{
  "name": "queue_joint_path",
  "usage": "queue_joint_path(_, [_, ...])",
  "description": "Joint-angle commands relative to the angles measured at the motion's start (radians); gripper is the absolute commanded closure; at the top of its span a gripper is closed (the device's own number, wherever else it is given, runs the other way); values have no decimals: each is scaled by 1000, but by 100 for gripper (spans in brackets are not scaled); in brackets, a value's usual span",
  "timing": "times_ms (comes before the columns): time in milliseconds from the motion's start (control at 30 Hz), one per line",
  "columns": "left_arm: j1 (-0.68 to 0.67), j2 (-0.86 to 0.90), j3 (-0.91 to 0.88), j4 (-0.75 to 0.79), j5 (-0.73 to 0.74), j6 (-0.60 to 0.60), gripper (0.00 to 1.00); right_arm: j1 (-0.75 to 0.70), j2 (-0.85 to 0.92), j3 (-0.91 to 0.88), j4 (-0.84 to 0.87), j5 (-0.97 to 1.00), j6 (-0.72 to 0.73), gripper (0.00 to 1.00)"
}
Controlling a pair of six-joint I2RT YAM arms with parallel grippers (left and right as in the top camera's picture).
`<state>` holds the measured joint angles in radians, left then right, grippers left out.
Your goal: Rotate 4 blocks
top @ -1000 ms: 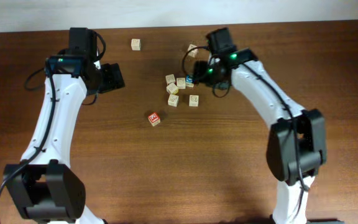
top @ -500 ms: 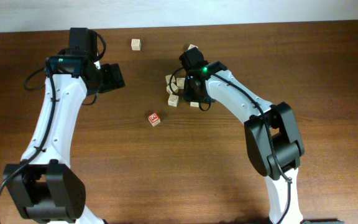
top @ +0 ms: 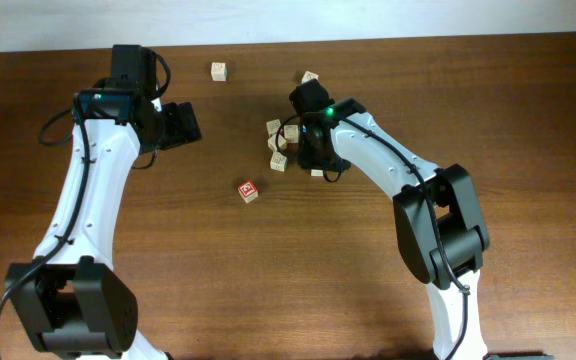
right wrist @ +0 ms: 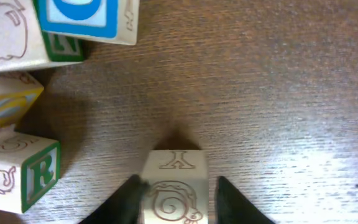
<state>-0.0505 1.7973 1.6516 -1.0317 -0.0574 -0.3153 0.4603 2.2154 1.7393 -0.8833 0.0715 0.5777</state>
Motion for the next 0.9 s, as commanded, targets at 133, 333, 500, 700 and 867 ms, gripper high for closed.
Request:
queue_joint_path(133, [0, 10, 21, -2, -12, -13, 0, 6, 18, -9, -14, -14, -20, 57])
queue_joint_path(333, [0, 10, 21, -2, -12, -13, 0, 6, 18, -18, -27, -39, -19, 70])
queue_joint_path(500, [0, 10, 21, -2, -11, -6, 0, -11, 16, 16, -209, -71, -23, 75])
queue_joint_path(700, [0, 10, 21, -2, -11, -6, 1, -19, 16, 16, -335, -71, -58, 70])
queue_joint_path(867, [0, 10, 21, -2, -11, -5, 1, -45, 13, 111, -380, -71, -121, 37])
